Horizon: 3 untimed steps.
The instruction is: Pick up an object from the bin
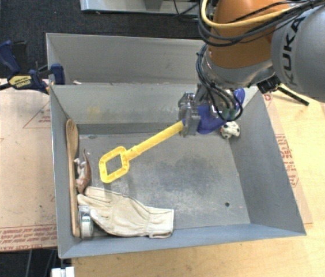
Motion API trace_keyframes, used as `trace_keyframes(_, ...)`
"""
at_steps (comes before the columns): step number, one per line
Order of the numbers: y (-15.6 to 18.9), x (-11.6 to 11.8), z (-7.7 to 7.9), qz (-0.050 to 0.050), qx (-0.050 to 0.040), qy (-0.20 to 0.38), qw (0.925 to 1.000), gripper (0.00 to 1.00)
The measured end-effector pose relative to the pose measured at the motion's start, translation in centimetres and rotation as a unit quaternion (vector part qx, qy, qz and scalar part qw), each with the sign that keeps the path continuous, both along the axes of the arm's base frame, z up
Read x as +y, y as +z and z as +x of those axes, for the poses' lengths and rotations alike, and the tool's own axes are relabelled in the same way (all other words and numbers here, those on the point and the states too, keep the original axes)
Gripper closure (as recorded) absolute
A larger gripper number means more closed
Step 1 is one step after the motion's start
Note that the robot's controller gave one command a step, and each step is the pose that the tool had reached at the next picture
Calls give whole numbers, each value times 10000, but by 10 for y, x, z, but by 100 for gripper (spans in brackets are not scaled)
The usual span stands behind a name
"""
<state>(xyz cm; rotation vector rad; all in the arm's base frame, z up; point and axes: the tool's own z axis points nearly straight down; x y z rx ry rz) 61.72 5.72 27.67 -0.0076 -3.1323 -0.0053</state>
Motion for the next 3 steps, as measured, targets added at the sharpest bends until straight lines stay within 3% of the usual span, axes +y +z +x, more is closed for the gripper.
trace_keyframes(1, -78, 79, -32, 0, -52, 493, 9988, 100)
trace_keyframes(2, -91, 11, -63, -17, -51, 678, 9977, 100)
trace_keyframes(3, -73, 20, -61, -10, -5, 618, 9981, 100)
